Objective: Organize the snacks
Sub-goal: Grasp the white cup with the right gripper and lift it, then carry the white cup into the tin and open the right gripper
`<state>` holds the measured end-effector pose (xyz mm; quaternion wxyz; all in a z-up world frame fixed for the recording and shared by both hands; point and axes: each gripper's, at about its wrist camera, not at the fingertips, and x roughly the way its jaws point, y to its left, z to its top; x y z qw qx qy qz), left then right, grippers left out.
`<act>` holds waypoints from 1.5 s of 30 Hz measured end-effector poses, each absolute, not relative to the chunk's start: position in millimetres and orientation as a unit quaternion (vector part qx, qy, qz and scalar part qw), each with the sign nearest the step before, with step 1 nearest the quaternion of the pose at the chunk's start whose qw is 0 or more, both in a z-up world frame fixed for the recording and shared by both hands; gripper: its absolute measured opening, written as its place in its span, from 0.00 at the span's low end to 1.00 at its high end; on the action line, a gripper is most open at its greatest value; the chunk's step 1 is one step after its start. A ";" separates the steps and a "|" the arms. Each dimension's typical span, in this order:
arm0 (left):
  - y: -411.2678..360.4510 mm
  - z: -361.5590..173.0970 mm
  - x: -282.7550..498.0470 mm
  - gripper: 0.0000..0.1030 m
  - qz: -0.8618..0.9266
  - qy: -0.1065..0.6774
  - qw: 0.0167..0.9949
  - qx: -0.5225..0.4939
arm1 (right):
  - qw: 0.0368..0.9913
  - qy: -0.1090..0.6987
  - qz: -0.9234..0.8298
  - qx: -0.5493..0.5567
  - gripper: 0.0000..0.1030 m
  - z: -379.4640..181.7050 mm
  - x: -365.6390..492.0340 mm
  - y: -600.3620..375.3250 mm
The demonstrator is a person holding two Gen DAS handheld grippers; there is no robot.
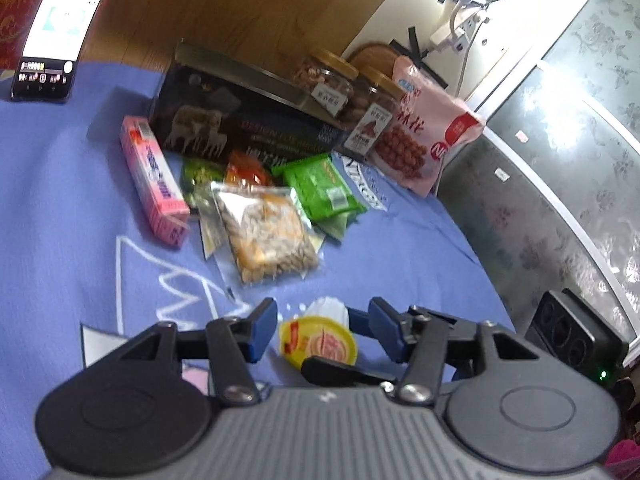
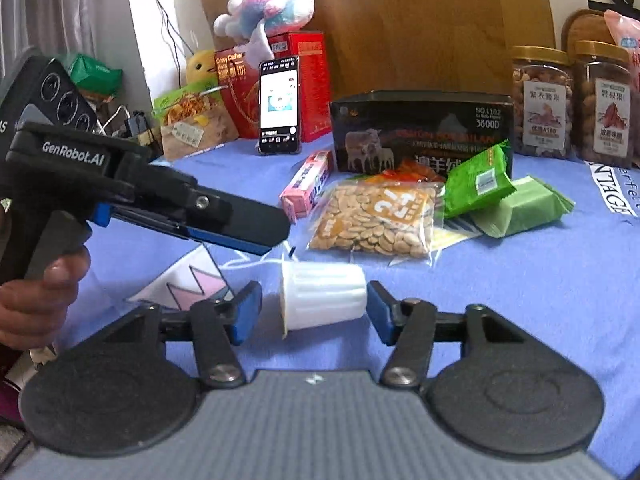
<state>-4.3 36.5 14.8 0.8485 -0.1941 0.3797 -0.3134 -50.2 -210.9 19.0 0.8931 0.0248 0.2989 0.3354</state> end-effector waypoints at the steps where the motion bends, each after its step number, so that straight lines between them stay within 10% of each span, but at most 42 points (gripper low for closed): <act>1: 36.3 13.3 -6.1 0.50 -0.314 0.383 0.847 -0.193 | 0.894 0.300 0.334 0.023 0.59 18.3 -51.6 -210.9; 10: 21.3 3.6 -5.1 0.42 -0.323 0.401 0.838 -0.183 | 0.901 0.294 0.317 0.029 0.46 19.7 -54.5 -211.8; 25: 11.0 90.6 99.3 0.41 -0.292 0.285 0.901 -0.150 | 0.952 0.173 0.253 0.026 0.46 74.8 64.9 -197.5; 45: 14.3 74.1 149.6 0.44 -0.273 0.287 0.898 -0.194 | 0.964 0.190 0.174 0.059 0.54 60.4 92.7 -229.1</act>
